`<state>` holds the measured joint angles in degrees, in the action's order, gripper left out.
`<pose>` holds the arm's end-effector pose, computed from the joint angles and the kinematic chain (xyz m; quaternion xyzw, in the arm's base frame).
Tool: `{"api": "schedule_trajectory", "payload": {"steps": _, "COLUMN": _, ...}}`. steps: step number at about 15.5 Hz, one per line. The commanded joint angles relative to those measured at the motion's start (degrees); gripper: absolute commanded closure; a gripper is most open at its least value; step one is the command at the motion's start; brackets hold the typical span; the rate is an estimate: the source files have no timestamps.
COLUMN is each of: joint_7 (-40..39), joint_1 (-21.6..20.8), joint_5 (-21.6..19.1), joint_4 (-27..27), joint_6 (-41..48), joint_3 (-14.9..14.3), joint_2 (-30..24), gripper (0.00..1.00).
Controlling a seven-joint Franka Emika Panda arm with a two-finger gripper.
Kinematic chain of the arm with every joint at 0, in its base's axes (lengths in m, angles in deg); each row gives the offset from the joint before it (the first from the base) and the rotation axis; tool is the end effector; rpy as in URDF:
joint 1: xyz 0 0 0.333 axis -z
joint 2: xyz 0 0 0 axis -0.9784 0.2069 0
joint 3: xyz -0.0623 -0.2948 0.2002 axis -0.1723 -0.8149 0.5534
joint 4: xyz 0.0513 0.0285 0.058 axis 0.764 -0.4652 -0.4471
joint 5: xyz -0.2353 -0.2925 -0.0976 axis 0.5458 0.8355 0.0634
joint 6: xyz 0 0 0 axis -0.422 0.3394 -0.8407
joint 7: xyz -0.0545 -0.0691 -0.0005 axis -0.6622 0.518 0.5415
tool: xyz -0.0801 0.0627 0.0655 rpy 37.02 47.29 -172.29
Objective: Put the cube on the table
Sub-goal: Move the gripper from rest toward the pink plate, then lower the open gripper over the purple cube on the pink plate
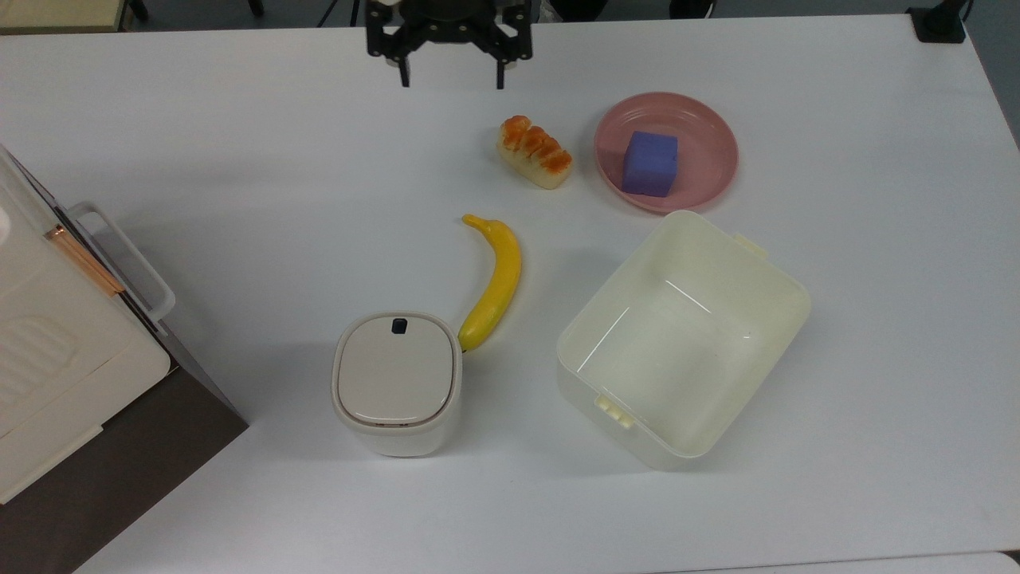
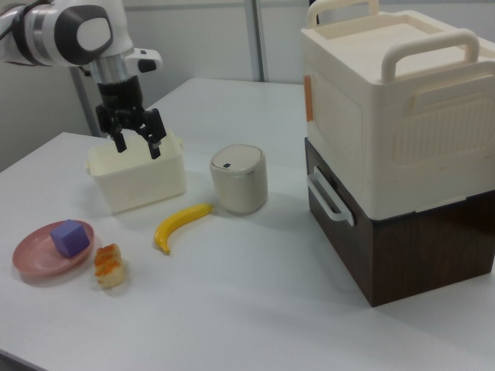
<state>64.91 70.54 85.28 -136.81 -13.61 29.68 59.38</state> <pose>0.5740 0.0459 0.6014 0.9999 0.0044 0.0013 0.0122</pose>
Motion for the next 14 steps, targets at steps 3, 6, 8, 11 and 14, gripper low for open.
{"api": "schedule_trajectory", "payload": {"steps": 3, "joint_7": -0.17, "joint_1": -6.53, "joint_5": -0.92, "joint_4": -2.06, "joint_6": 1.4, "joint_3": -0.11, "joint_2": 0.0, "gripper": 0.0}}
{"api": "schedule_trajectory", "payload": {"steps": 6, "joint_7": 1.57, "joint_1": -9.69, "joint_5": -1.01, "joint_4": -2.24, "joint_6": 1.31, "joint_3": -0.11, "joint_2": 1.06, "gripper": 0.0}}
{"api": "schedule_trajectory", "payload": {"steps": 8, "joint_7": 3.34, "joint_1": -12.24, "joint_5": -1.01, "joint_4": -3.38, "joint_6": 1.13, "joint_3": -0.11, "joint_2": 2.11, "gripper": 0.0}}
{"api": "schedule_trajectory", "payload": {"steps": 11, "joint_7": 4.04, "joint_1": -15.23, "joint_5": -1.71, "joint_4": -4.52, "joint_6": 0.69, "joint_3": -0.11, "joint_2": 3.69, "gripper": 0.0}}
{"api": "schedule_trajectory", "payload": {"steps": 14, "joint_7": 8.95, "joint_1": -17.61, "joint_5": -2.51, "joint_4": -6.63, "joint_6": -2.81, "joint_3": -0.11, "joint_2": 4.4, "gripper": 0.0}}
